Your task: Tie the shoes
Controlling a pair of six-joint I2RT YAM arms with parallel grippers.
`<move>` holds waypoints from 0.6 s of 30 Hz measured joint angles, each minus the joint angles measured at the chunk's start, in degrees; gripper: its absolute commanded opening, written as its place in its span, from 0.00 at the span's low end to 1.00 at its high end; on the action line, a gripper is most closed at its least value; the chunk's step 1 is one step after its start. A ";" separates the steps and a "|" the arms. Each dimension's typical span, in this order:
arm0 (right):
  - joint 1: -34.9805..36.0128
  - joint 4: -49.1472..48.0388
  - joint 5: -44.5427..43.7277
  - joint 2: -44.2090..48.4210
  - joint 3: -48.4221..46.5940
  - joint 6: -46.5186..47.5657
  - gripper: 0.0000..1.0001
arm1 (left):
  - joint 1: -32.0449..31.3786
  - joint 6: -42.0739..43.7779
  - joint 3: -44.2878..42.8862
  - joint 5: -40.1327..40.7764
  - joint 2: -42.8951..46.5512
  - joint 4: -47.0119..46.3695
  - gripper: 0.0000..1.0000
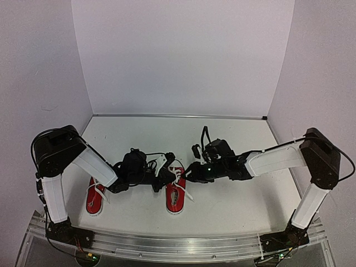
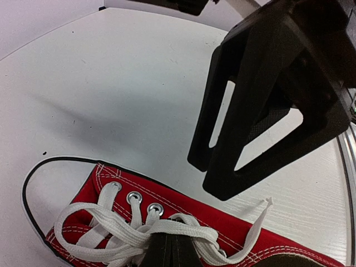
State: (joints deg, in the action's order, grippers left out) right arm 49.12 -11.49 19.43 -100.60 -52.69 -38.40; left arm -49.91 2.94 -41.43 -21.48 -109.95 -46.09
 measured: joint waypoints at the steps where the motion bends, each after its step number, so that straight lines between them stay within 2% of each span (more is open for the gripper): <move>1: 0.01 -0.05 0.22 -0.43 0.00 -0.31 0.31 | 0.00 0.00 0.00 -0.03 0.00 0.00 0.00; 18: -1.55 -14.55 7.06 -4.49 3.93 -11.58 0.26 | 0.04 0.09 0.00 -0.61 0.00 0.00 0.00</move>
State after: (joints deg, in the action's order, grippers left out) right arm 47.57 -26.04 26.49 -105.09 -48.76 -49.98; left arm -49.87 3.03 -41.43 -22.09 -109.95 -46.09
